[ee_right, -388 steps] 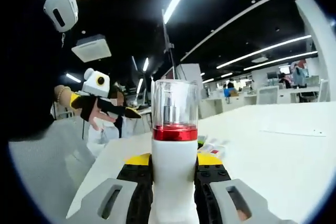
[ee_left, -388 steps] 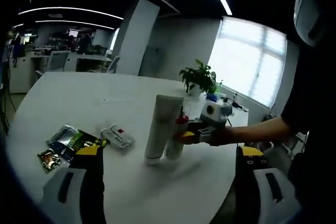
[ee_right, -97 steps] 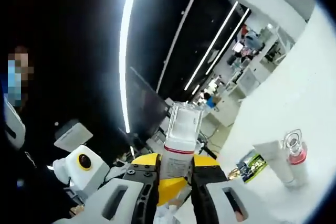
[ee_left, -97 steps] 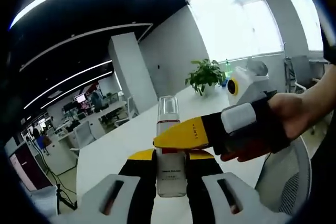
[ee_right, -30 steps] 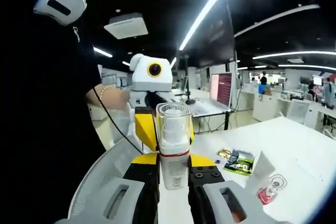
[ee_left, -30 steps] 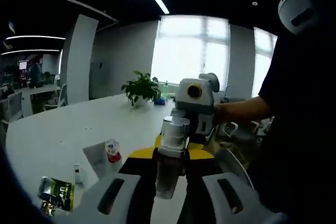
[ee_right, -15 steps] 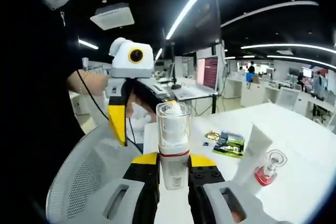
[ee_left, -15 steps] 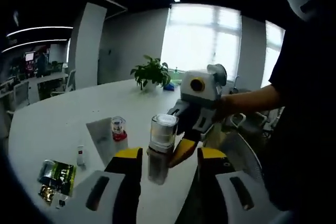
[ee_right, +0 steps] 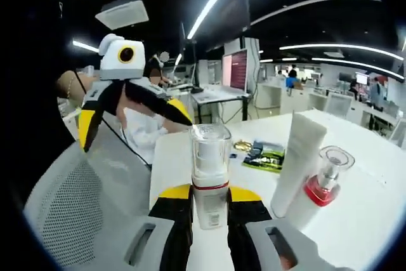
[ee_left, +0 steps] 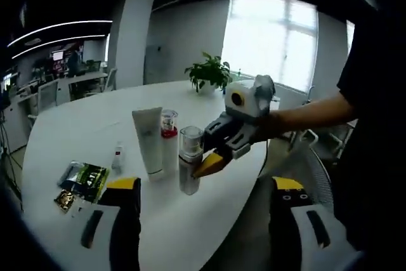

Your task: Arrange the skincare products in the storage area until every visible bottle or jar stands upright without overlapping.

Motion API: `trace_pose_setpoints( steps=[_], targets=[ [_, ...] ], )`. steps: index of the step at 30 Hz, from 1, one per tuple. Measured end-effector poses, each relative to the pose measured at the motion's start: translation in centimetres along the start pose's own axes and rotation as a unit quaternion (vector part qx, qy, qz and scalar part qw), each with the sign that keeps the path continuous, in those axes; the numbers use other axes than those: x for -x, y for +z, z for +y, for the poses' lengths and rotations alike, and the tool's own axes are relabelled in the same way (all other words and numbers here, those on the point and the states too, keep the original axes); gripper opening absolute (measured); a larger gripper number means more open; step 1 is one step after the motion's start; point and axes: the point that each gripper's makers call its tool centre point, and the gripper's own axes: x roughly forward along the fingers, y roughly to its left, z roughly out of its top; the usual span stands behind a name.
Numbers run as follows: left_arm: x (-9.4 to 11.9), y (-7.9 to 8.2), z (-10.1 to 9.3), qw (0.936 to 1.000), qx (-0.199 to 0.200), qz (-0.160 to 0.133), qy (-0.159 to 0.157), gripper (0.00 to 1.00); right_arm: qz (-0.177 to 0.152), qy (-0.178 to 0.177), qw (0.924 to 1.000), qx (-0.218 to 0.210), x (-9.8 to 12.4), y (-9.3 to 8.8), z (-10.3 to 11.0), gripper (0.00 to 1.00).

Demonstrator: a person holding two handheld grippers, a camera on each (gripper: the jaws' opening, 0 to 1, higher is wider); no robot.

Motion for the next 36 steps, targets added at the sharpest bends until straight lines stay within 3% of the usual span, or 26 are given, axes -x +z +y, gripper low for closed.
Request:
trace_pose_setpoints(
  steps=[7,15,36],
  targets=[
    [0.8,-1.0,1.2,0.9995,0.014,0.006,0.027,0.92,0.007,-0.003,1.0000,0.000,-1.0,-1.4,-1.3,0.09],
    [1.2,-2.0,2.4,0.9985,0.024,0.013,0.048,0.99,0.011,-0.007,0.9999,0.000,-1.7,-2.7,-2.5,0.10],
    [1.6,-3.2,3.5,0.9968,0.046,0.023,0.061,0.99,0.020,-0.013,0.9997,-0.002,-3.2,-4.6,-3.5,0.10]
  ],
)
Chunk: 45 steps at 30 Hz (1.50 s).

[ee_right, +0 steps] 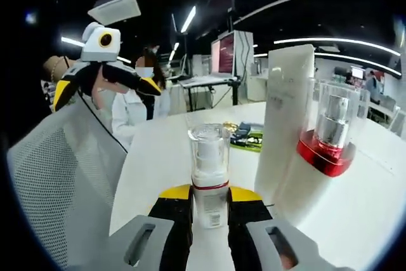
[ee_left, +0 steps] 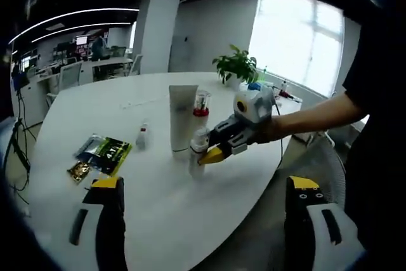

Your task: Arrange the skincare products in the storage area until every visible bottle or jar stands upright without overlapping.

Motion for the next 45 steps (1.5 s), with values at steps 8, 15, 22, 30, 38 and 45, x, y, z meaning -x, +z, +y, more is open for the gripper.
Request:
trace_pose_setpoints(
  steps=[8,15,22,30,38,45],
  targets=[
    [0.0,-0.3,0.2,1.0000,0.005,0.003,0.001,0.98,0.007,0.009,0.9999,0.012,-0.1,-0.4,0.0,0.11],
    [-0.3,-0.4,0.2,1.0000,0.007,0.003,-0.001,0.97,0.013,0.015,0.9998,0.010,-0.2,-0.3,0.2,0.12],
    [-0.5,-0.6,0.2,0.9999,0.010,0.005,-0.003,0.96,0.044,0.010,0.9988,-0.018,-0.4,-2.8,0.8,0.16],
    [-0.5,-1.0,0.4,0.9999,0.014,0.009,-0.004,0.96,0.052,-0.005,0.9983,-0.026,-1.0,-4.2,-0.3,0.11],
    [-0.7,-1.6,0.6,0.9997,0.020,0.014,-0.004,0.95,0.055,-0.006,0.9983,-0.016,-0.9,-4.3,-1.6,0.10],
    [-0.9,-1.6,0.6,0.9996,0.020,0.018,-0.009,0.94,0.063,0.007,0.9980,-0.004,-1.1,-4.2,-2.2,0.10]
  ],
)
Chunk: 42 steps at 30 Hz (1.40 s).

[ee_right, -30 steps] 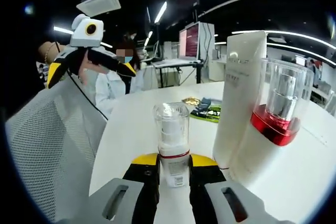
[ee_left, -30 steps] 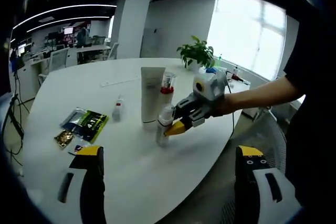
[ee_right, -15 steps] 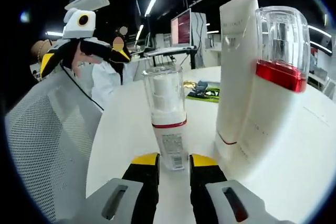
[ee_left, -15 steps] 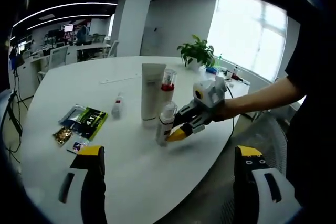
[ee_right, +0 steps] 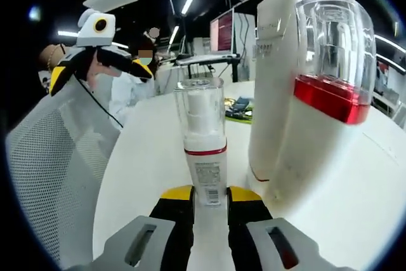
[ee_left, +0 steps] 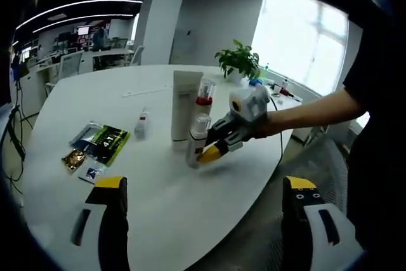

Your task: Arrange the skincare products in the storage area until every visible bottle or jar stands upright without overlapping.

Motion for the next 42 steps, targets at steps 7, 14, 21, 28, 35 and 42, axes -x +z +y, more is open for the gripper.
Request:
trace_pose_setpoints(
  steps=[7,14,21,28,35,42],
  targets=[
    [-0.1,-0.1,0.2,1.0000,0.001,0.002,0.000,0.94,0.002,0.007,1.0000,0.006,-0.2,0.1,-0.2,0.10],
    [-0.2,-0.4,0.4,1.0000,0.004,0.005,0.000,0.94,0.003,0.012,0.9999,0.010,-0.3,0.2,-0.6,0.10],
    [-0.3,-0.5,0.4,1.0000,0.004,0.006,0.001,0.94,0.009,0.014,0.9998,0.012,-0.2,-0.1,-0.8,0.10],
    [-0.3,-0.6,0.2,1.0000,0.005,0.007,0.001,0.94,0.011,0.013,0.9999,-0.001,-0.1,-0.2,-0.7,0.15],
    [-0.2,-0.4,0.0,1.0000,-0.002,0.007,0.000,0.94,0.019,0.005,0.9996,-0.020,0.9,-0.6,-0.5,0.19],
    [-0.1,-0.1,-0.2,1.0000,-0.005,0.002,-0.002,0.94,0.028,-0.008,0.9986,-0.043,2.4,-1.0,0.3,0.32]
  ],
)
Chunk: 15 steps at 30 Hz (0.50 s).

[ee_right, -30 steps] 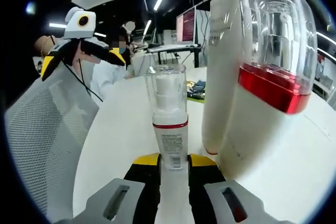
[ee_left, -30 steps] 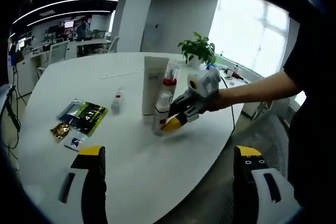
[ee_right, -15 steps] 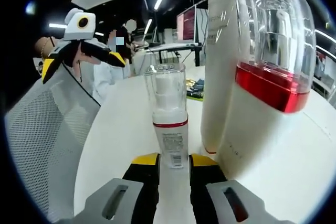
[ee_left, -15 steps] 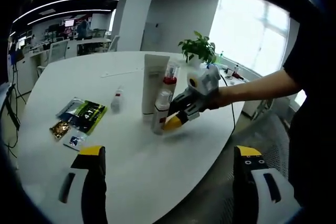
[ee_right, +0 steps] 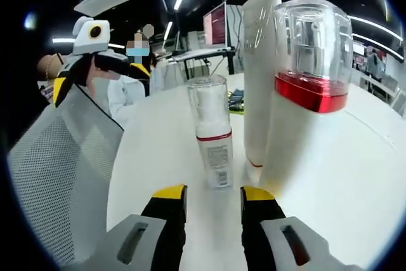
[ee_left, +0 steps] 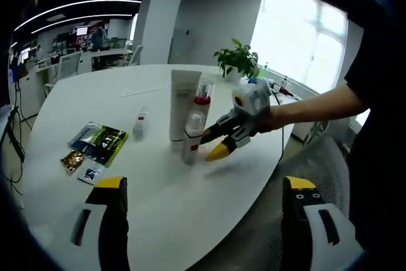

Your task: Arrange the skincare products in the storage area until every visible bottle or jar stands upright without overlapping.

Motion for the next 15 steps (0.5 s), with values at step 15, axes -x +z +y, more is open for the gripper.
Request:
trace_pose_setpoints(
  steps=[15],
  targets=[
    [0.4,0.5,-0.5,0.9999,-0.012,-0.005,-0.008,0.95,-0.009,-0.063,0.9972,-0.040,4.9,0.6,2.9,0.65]
  ],
)
